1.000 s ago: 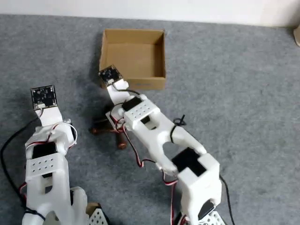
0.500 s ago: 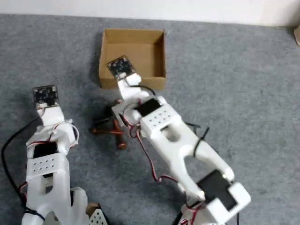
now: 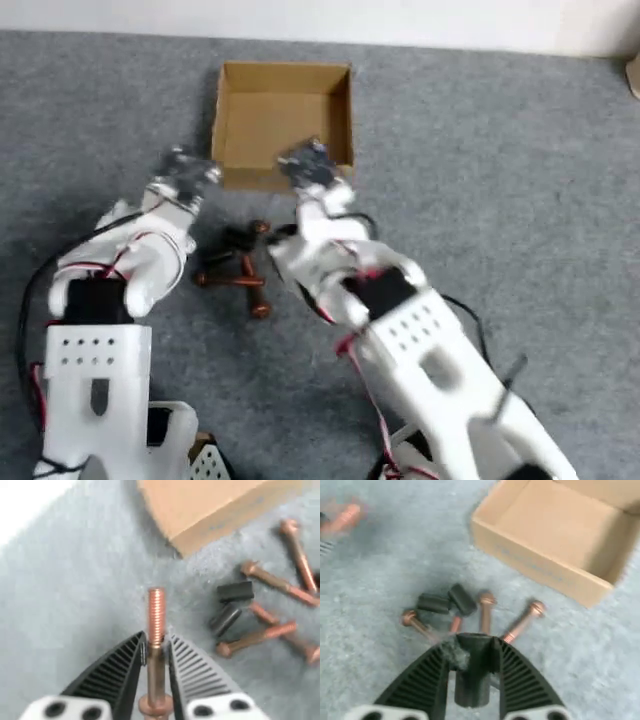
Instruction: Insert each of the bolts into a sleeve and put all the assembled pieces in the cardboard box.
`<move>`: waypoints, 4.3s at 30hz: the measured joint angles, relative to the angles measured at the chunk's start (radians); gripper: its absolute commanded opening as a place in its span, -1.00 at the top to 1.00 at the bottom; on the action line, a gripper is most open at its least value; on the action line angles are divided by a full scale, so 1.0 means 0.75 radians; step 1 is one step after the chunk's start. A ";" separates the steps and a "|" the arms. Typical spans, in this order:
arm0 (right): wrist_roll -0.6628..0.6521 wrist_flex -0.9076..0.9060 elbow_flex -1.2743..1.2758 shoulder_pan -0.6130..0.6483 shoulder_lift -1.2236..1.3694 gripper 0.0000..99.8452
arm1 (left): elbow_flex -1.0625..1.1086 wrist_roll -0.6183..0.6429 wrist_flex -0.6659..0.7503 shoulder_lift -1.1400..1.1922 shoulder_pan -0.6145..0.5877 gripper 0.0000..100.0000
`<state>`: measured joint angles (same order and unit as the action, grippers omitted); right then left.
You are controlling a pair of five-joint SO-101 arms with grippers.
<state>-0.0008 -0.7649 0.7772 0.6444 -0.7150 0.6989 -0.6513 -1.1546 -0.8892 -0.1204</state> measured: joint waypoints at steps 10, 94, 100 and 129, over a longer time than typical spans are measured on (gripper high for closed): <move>0.000 0.160 0.608 -0.110 -0.581 0.99 | -0.104 -0.939 -0.084 -0.006 0.096 0.99; -0.035 0.503 0.925 -0.149 -0.720 0.99 | 0.057 -0.959 -0.466 0.243 -0.268 0.17; -0.035 0.503 0.925 -0.149 -0.720 0.99 | 0.057 -0.959 -0.471 0.297 -0.268 0.17; -0.035 0.561 0.931 -0.151 -0.720 0.99 | 0.043 1.017 -0.096 0.667 -0.131 0.17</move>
<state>-0.0269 -0.3445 1.4753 0.5309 -1.2551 0.7311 0.1112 -1.2267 -0.3890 -0.2186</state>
